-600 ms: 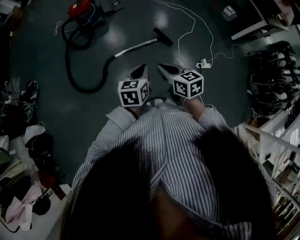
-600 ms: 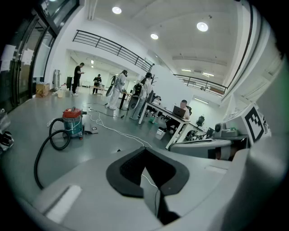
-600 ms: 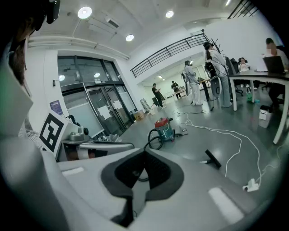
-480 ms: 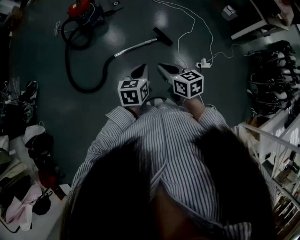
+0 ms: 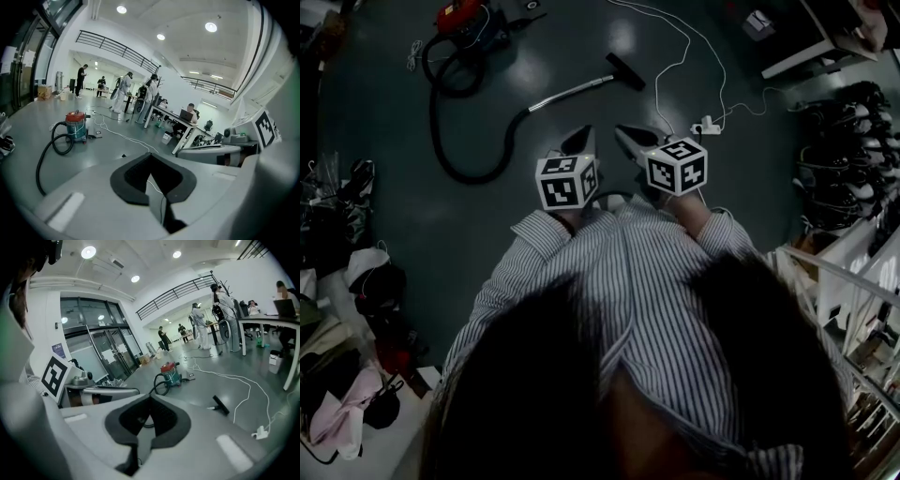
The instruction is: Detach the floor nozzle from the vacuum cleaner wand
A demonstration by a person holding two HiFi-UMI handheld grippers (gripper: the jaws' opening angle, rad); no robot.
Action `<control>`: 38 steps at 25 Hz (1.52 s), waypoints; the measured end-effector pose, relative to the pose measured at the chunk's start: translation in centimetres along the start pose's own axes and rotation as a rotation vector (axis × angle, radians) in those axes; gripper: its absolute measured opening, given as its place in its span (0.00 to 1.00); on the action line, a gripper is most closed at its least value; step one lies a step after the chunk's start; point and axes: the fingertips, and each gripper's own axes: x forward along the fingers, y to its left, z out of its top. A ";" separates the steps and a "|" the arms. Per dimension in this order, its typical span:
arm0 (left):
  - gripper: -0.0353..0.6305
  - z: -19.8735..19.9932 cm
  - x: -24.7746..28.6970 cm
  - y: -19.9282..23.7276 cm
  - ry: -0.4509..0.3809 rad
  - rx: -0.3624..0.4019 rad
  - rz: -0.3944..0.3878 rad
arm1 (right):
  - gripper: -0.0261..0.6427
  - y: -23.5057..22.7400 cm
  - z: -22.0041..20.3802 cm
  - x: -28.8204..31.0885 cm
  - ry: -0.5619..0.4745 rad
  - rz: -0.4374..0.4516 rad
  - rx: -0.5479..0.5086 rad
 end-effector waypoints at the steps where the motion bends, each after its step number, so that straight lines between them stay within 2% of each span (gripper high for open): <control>1: 0.06 0.0 0.0 0.1 -0.002 -0.005 0.003 | 0.04 -0.1 0.0 0.0 -0.004 -0.002 0.007; 8: 0.06 0.9 0.3 0.0 -0.057 -0.065 -0.010 | 0.04 -1.7 1.5 -0.9 -0.093 0.012 0.134; 15: 0.06 0.9 2.8 -0.6 -0.039 -0.057 0.008 | 0.04 -3.8 1.6 -0.7 -0.054 0.023 0.075; 20: 0.06 -0.1 4.0 -1.4 -0.007 -0.025 0.009 | 0.04 -5.5 0.9 -0.6 -0.040 0.023 0.130; 24: 0.06 0.1 6.3 -0.8 0.025 -0.061 -0.008 | 0.04 -8.0 1.1 0.5 -0.025 -0.003 0.183; 30: 0.06 2.4 10.7 3.8 0.063 -0.061 -0.007 | 0.04 -11.8 3.5 5.4 -0.013 -0.042 0.226; 38: 0.06 11.7 18.0 14.0 0.075 -0.007 -0.032 | 0.04 -17.4 11.8 14.8 -0.089 -0.152 0.296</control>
